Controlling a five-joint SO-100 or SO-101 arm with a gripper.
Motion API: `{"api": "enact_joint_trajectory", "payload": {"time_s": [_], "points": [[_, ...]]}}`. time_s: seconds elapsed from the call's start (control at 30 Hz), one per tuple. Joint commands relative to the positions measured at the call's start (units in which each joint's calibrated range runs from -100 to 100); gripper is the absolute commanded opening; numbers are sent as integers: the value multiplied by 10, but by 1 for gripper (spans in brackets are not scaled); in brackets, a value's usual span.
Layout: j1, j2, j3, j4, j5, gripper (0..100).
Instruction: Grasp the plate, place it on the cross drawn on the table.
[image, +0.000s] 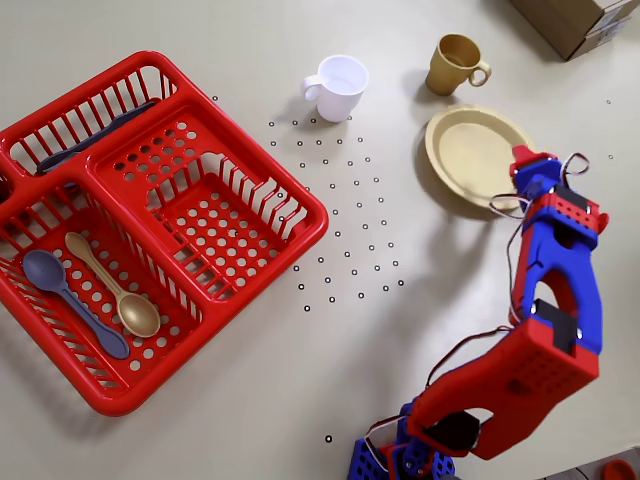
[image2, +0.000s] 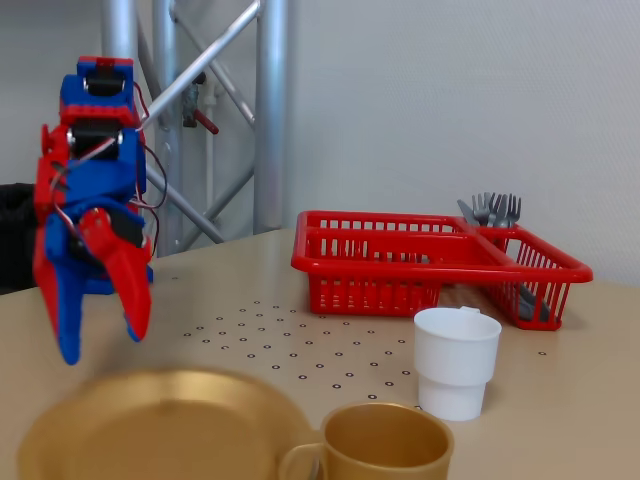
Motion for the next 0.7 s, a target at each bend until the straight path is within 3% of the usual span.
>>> {"api": "enact_joint_trajectory", "payload": {"time_s": [0.0,0.2,0.43,0.67], "points": [[3,-20,-42,-18,0,26],[-34,-127,47,-17,-39,20],[-127,-238,54,79,-133,0],[-247,-334,116,91,-265,0]]}}
